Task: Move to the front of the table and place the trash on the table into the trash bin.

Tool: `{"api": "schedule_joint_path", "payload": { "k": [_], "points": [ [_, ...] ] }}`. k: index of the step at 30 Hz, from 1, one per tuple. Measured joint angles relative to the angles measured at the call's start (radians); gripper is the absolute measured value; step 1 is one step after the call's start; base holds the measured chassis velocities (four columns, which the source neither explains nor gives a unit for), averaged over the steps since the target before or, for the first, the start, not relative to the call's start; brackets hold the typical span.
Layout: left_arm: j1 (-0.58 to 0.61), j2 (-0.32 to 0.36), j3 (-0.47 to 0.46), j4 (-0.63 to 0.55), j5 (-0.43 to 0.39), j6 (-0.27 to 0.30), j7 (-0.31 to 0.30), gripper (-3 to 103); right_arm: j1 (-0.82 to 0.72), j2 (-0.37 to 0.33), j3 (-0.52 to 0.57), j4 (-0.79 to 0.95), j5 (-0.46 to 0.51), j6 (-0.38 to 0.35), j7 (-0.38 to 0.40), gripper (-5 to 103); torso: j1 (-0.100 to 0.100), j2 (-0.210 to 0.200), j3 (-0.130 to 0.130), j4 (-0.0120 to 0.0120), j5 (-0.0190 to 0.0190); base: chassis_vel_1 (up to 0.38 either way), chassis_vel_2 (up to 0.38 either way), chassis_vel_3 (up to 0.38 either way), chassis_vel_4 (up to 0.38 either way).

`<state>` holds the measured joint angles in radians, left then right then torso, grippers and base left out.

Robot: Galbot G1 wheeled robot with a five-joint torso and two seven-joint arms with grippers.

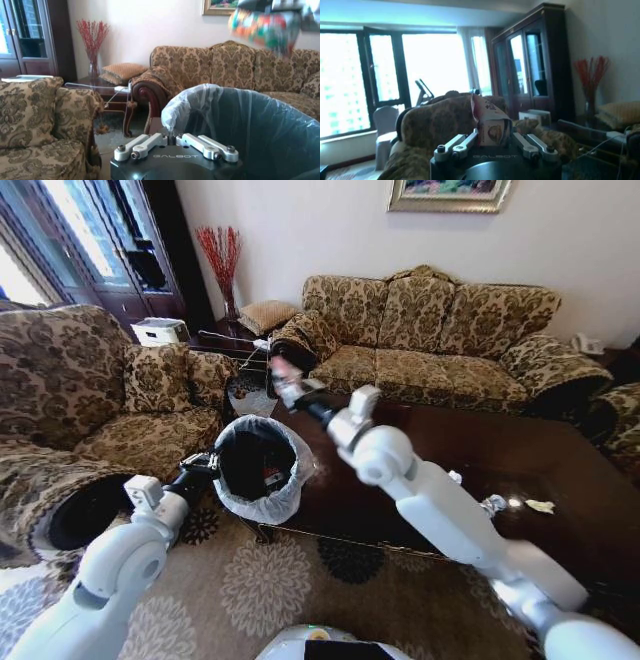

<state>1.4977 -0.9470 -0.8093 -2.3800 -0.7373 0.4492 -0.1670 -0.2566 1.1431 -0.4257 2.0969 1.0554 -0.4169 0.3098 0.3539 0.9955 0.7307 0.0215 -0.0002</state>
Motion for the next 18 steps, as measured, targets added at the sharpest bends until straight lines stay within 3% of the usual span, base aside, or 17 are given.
{"api": "schedule_joint_path", "payload": {
  "k": [3,13,15,17,18],
  "points": [
    [0.003,0.000,-0.003,-0.001,0.000,0.000,0.000,3,-0.001,-0.013,-0.041,0.015,0.001,-0.044,-0.002,13,0.000,0.000,0.000,-0.0003,0.0000,0.000,0.000,0.000,0.000],
    [-0.001,-0.010,-0.007,-0.005,-0.001,0.001,-0.003,3,-0.026,-0.034,-0.099,0.009,-0.075,-0.060,-0.002,54,0.000,0.000,0.000,-0.0002,0.0003,0.000,0.000,0.000,0.000],
    [-0.001,-0.010,-0.007,-0.005,0.000,0.002,-0.007,3,-0.026,-0.034,-0.095,0.006,-0.076,-0.059,-0.002,54,0.000,0.000,0.000,-0.0003,0.0002,0.000,0.000,0.000,0.000],
    [-0.002,-0.010,-0.005,-0.006,0.011,0.005,-0.024,3,-0.026,-0.037,-0.088,0.001,-0.079,-0.055,-0.002,71,0.000,0.000,0.000,-0.0003,0.0002,0.000,0.000,0.000,0.000],
    [-0.002,-0.010,-0.005,-0.006,0.011,0.005,-0.024,3,-0.026,-0.037,-0.088,0.001,-0.079,-0.055,-0.002,71,0.000,0.000,0.000,-0.0003,0.0002,0.000,0.000,0.000,0.000]
  ]
}}
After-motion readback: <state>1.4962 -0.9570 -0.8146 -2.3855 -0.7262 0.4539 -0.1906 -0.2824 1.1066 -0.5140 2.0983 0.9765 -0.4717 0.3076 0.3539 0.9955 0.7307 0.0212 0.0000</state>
